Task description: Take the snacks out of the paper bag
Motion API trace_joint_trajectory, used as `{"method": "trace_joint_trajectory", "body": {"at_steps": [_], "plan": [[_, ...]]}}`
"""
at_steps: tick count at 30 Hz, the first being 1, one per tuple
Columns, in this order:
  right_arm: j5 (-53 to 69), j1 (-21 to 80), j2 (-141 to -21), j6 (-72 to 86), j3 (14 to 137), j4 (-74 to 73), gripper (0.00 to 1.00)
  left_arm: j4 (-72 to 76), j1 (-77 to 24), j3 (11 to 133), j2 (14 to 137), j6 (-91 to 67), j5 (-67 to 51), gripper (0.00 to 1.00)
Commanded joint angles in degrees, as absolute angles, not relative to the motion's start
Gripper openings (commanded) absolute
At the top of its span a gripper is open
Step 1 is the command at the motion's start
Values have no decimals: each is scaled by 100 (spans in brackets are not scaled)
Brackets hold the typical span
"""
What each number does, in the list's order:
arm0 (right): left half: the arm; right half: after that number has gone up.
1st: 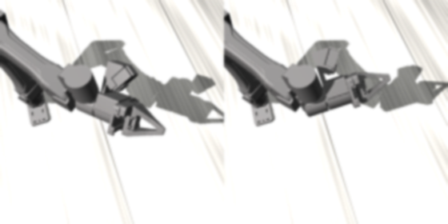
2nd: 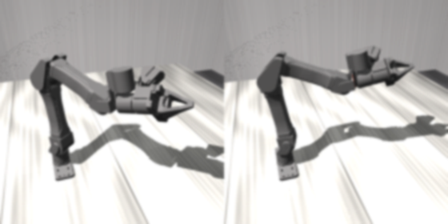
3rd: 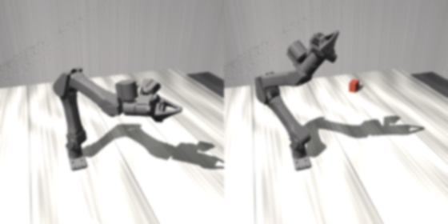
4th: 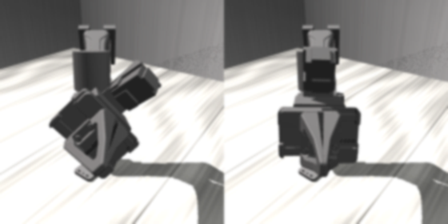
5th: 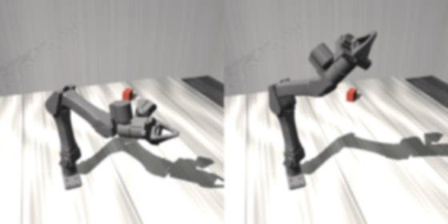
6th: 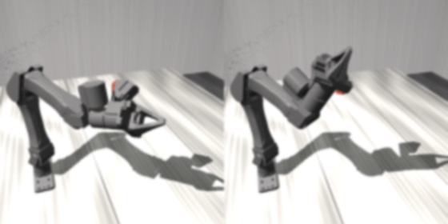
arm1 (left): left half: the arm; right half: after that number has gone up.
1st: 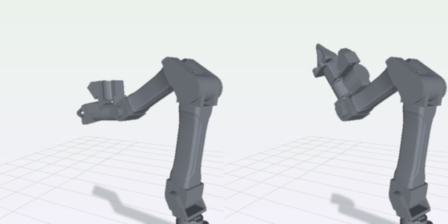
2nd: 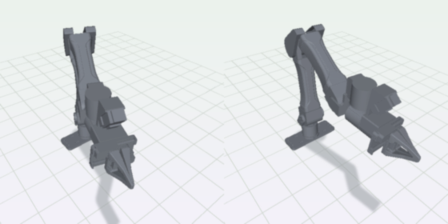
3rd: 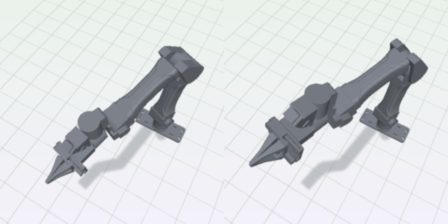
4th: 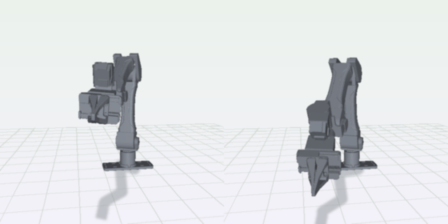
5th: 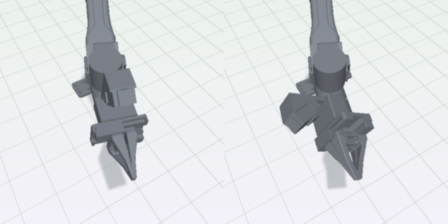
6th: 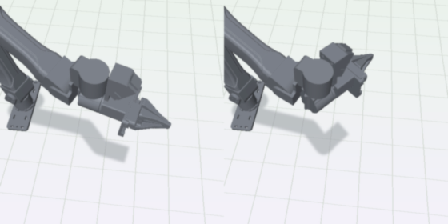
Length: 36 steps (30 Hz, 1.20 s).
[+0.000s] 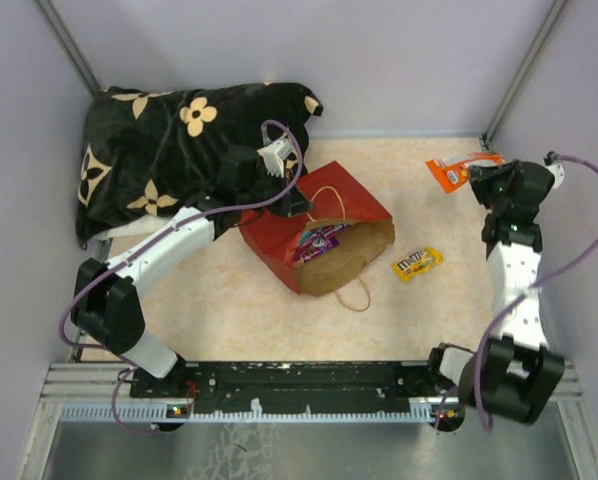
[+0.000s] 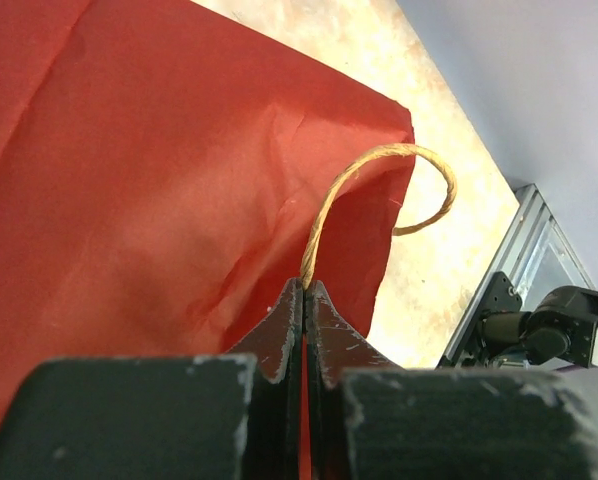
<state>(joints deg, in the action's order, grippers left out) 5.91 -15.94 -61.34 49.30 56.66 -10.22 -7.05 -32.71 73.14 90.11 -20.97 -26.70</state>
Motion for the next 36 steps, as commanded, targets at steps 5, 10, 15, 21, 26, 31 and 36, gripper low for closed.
{"method": "trace_joint_trajectory", "body": {"at_steps": [5,10,15,21,26,31,36], "plan": [[1295,-1921,-8904,5689,6447,2370,0,-595,-3345,7461,8933,-2163,-2862,0],[1423,-1921,-10878,5654,7685,3103,0,-589,-3374,7474,8951,-2196,-2986,0],[1737,-1929,-12875,5670,9099,3382,0,-544,-3401,7480,9058,-2256,-3152,0],[1762,-1935,-13892,5774,9664,3352,0,-518,-3424,7482,9272,-2295,-3259,0],[1378,-1934,-13886,6052,9295,3406,9,-514,-3436,7489,9343,-2297,-3266,0],[1086,-1930,-13727,6240,8805,3664,17,-518,-3446,7476,9325,-2239,-3196,0],[717,-1934,-13466,6381,8339,3784,16,-542,-3448,7469,9316,-2200,-3086,0]]}}
